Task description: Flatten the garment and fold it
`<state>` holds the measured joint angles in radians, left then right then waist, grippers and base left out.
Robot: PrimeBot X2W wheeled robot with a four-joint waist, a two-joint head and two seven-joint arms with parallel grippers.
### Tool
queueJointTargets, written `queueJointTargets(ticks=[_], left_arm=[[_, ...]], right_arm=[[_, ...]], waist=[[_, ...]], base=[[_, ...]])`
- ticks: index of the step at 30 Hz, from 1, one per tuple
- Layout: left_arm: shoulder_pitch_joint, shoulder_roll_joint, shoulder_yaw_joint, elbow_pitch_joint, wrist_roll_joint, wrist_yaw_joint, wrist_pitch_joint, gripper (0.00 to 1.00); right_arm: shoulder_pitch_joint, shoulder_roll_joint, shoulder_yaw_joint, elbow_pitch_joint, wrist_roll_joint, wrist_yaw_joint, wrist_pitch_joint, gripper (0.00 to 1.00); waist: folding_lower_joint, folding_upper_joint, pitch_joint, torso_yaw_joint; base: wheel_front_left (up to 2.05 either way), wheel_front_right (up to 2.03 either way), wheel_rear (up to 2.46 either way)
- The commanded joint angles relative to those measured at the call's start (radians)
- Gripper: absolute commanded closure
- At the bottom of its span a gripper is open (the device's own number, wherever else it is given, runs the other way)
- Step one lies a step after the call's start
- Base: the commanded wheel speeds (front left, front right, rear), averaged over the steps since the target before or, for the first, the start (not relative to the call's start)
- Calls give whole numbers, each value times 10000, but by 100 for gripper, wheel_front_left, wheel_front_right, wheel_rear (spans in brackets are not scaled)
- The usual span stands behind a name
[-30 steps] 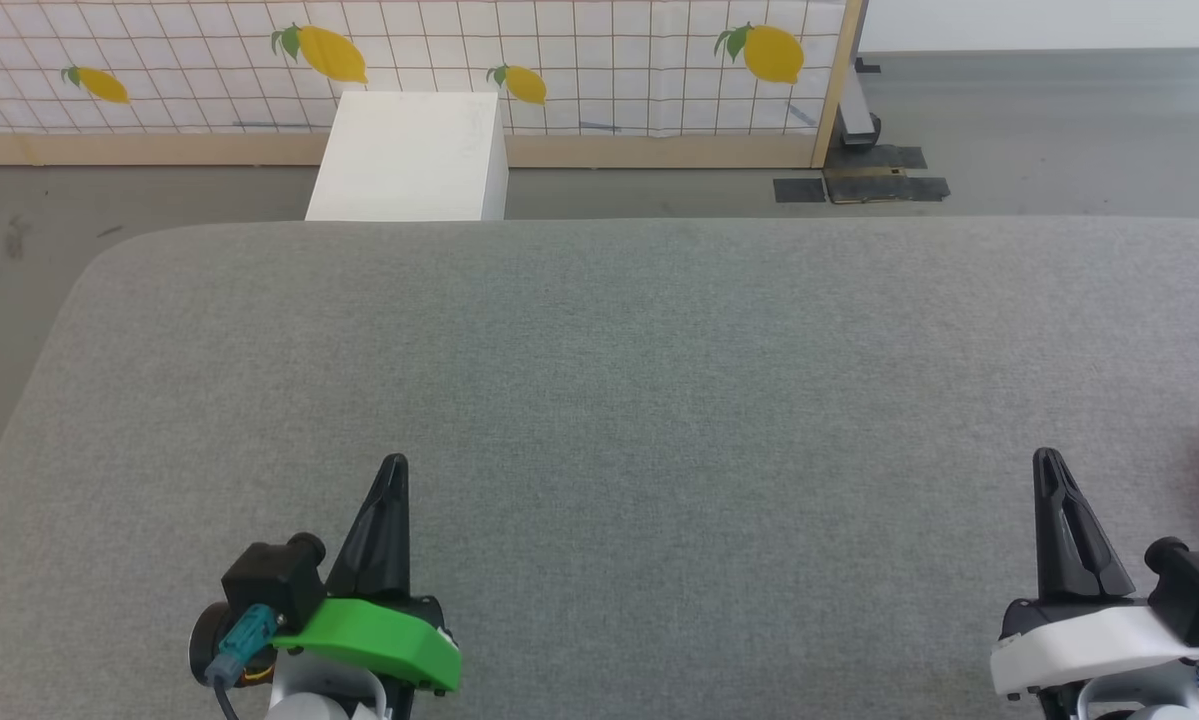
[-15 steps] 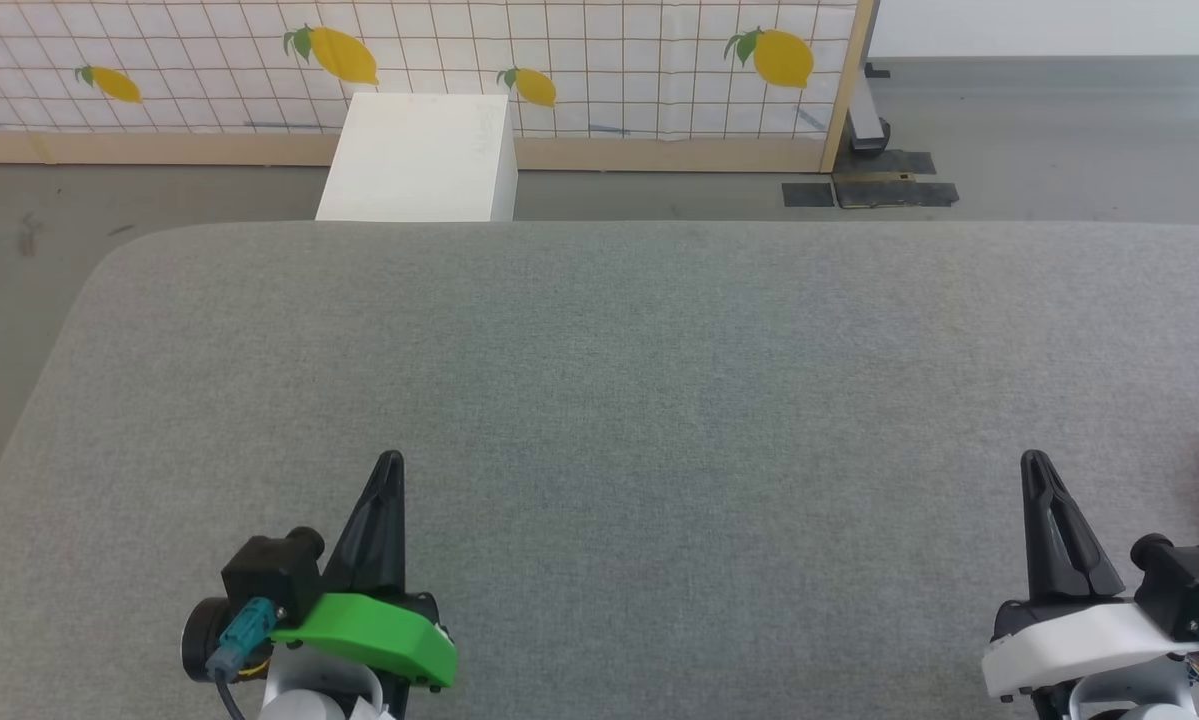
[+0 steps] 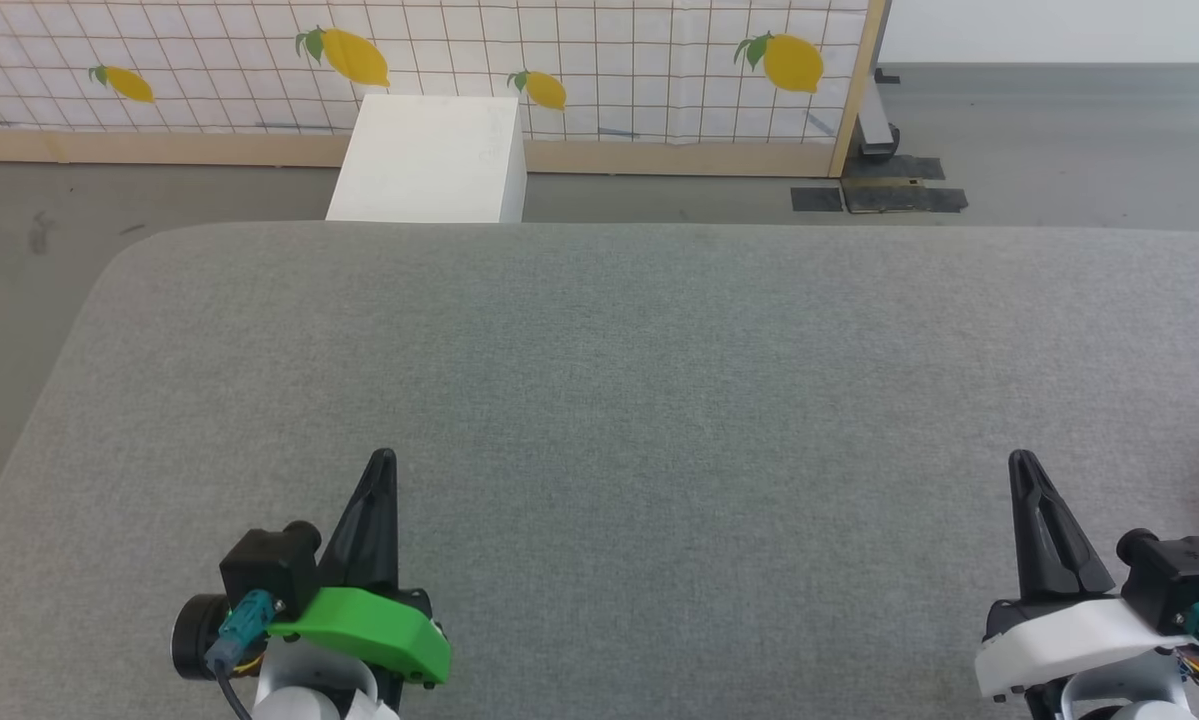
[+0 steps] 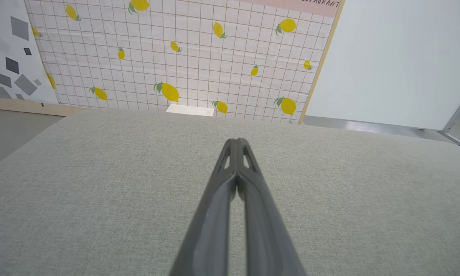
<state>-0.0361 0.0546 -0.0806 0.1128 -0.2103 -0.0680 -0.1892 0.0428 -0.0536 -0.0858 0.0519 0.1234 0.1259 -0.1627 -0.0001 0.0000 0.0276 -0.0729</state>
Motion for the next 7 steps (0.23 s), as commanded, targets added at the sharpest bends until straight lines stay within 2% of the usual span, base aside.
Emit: queueJointTargets(ticks=[1, 7], left_arm=[[100, -12, 32, -69, 136, 93, 42, 100], [117, -14, 83, -139, 265, 132, 164, 100]], right_arm=[[-95, 9, 51, -80, -78, 12, 50, 100], [-117, 11, 104, -109, -154, 14, 153, 100]], waist=[[1, 0, -5, 11], [1, 0, -23, 58]], base=[[0, 0, 0], [0, 0, 0]])
